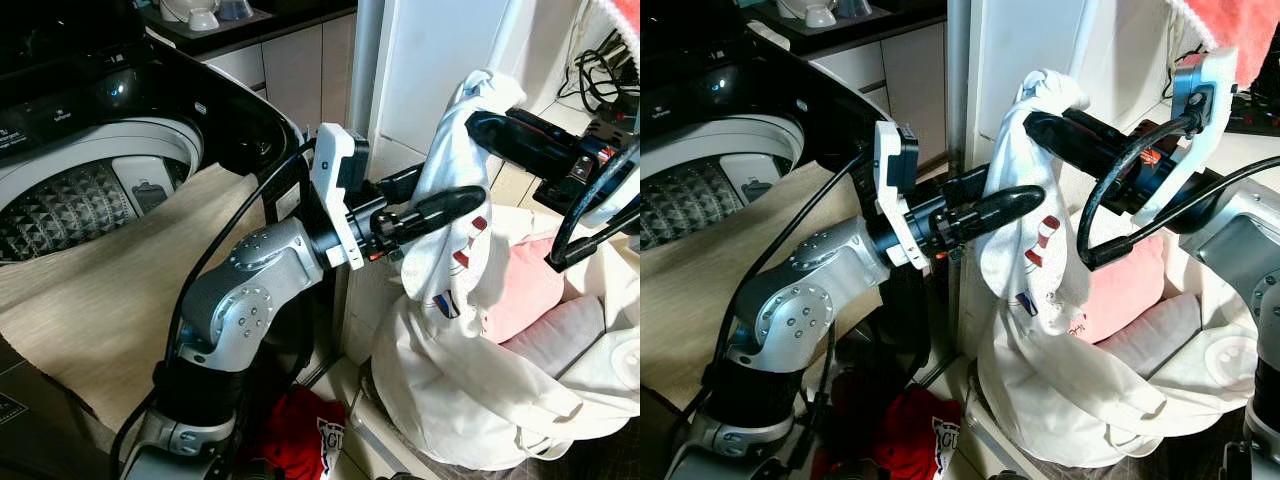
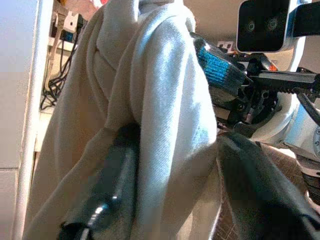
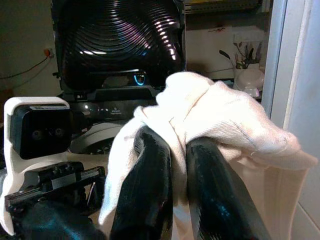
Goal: Clothes washing
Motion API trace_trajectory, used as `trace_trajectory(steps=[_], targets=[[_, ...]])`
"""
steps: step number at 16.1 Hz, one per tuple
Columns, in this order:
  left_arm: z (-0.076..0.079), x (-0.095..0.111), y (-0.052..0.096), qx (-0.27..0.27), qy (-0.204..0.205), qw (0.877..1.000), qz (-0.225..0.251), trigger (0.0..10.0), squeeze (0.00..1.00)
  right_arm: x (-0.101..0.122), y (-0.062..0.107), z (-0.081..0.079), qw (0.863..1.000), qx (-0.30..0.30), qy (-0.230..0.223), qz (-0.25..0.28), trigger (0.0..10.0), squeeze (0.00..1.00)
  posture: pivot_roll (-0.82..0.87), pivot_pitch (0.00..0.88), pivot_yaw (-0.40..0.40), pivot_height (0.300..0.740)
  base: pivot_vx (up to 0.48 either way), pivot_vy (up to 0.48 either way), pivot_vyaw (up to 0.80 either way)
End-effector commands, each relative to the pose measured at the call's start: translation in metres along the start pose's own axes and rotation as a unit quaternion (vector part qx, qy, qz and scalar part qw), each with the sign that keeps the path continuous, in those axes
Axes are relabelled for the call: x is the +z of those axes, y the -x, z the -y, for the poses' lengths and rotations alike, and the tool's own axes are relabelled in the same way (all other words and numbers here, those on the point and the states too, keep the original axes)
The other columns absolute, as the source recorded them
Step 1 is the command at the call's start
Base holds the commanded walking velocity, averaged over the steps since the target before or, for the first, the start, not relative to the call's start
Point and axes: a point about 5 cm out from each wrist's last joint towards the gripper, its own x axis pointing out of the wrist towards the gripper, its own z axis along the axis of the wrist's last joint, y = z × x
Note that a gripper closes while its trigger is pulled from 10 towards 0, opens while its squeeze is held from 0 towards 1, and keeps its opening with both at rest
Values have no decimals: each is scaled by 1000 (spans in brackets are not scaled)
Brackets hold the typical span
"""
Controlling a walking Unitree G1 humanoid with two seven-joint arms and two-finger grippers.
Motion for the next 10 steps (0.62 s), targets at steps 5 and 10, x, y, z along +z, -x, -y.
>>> trace_trajectory(steps=[5, 10], targets=[[7, 0, -2, -19, 12, 1000, 9, 0, 0, 7, -4, -8, 1000, 9, 0, 23, 0, 0, -122, 0, 27, 740, 0, 0, 0], [7, -2, -2, -20, 17, 1000, 8, 0, 0, 2, -8, -11, 1000, 13, -3, 15, 0, 0, -123, 0, 28, 740, 0, 0, 0]])
